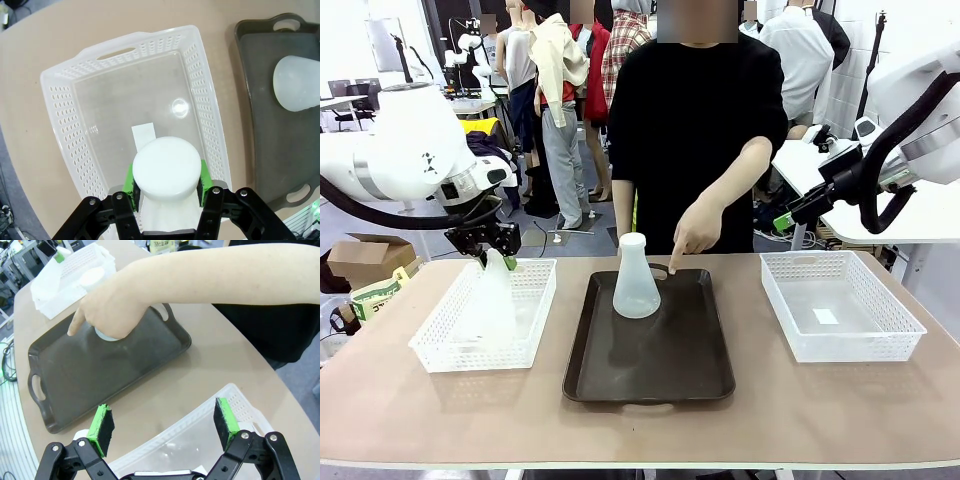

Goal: Prepare the laboratory tools.
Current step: Place the picked Big flask upright in the Handle tray as directed by the person.

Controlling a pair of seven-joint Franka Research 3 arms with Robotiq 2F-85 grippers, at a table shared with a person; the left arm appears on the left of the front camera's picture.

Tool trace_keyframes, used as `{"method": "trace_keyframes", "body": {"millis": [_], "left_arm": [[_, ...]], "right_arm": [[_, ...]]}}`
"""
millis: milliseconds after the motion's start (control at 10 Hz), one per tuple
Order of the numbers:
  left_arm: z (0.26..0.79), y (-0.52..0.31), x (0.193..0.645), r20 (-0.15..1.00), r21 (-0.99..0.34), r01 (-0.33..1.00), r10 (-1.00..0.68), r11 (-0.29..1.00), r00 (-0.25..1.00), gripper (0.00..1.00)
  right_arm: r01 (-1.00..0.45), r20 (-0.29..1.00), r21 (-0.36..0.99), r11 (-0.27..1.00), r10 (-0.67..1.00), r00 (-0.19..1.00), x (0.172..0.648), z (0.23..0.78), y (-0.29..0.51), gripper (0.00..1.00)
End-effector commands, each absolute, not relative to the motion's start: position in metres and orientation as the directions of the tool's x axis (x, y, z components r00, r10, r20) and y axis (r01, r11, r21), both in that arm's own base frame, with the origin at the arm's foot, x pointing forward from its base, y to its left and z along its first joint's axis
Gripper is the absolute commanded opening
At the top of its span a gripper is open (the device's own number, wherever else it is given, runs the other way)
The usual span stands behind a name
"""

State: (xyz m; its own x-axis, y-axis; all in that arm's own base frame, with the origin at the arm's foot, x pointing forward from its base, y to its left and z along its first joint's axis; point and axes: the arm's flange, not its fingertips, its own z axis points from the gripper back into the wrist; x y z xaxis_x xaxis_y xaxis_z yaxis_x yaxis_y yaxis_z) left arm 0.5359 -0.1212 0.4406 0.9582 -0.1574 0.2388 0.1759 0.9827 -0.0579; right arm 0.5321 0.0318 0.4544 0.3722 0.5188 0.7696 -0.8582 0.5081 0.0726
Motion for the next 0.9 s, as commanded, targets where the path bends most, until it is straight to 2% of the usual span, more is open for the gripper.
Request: {"method": "trace_keyframes", "body": {"millis": [0, 500, 800], "left_arm": [[0.440, -0.121, 0.537, 0.235, -0.051, 0.179, -0.163, 0.982, 0.958, 0.00], [0.439, -0.122, 0.536, 0.235, -0.058, 0.177, -0.159, 0.983, 0.959, 0.00], [0.481, -0.123, 0.495, 0.393, -0.018, 0.263, -0.235, 0.965, 0.889, 0.00]], "right_arm": [[-0.855, 0.757, 0.078, 0.512, 0.527, 0.385, 0.531, 0.455, 0.032, 1.00], [-0.855, 0.757, 0.078, 0.512, 0.527, 0.385, 0.531, 0.455, 0.032, 1.00], [-0.855, 0.757, 0.078, 0.512, 0.527, 0.385, 0.531, 0.455, 0.032, 1.00]]}}
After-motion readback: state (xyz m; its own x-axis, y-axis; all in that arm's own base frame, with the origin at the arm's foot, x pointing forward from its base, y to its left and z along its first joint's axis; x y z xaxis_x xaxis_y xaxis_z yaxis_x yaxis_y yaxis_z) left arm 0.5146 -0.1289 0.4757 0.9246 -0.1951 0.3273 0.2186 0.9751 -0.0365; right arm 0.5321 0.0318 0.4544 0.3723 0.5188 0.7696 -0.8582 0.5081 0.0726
